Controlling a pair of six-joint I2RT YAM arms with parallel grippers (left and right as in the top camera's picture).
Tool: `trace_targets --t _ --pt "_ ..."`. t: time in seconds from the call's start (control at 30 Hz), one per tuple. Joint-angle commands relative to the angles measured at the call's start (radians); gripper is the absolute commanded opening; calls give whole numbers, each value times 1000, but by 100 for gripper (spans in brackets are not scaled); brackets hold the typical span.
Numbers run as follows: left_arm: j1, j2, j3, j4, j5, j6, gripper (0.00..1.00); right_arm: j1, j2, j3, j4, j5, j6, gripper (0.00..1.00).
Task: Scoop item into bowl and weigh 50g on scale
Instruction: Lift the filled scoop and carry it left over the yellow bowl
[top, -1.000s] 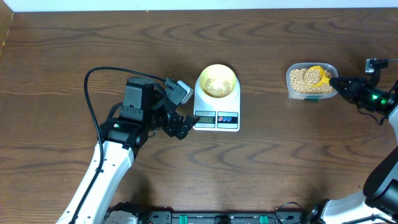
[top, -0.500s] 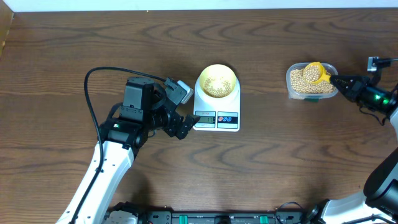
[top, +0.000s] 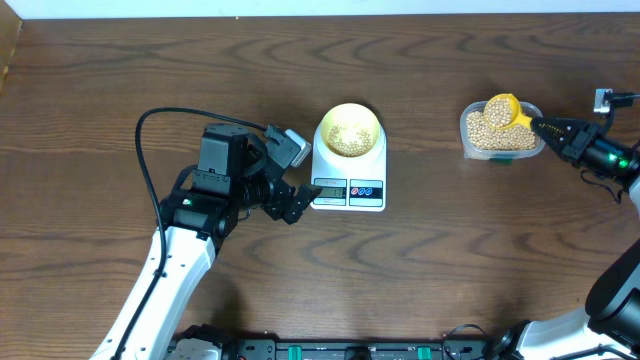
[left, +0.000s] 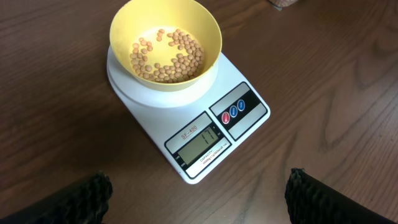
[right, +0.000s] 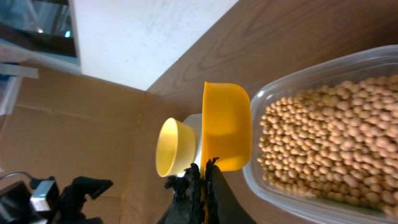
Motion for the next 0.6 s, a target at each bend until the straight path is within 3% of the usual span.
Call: trace_targets --t 0.0,0.57 --pt "3 -9 -2 -2 -6 2 91 -4 7 5 0 -80 11 1" --pt "3 -9 -2 -2 -6 2 91 54 7 5 0 -106 46 1"
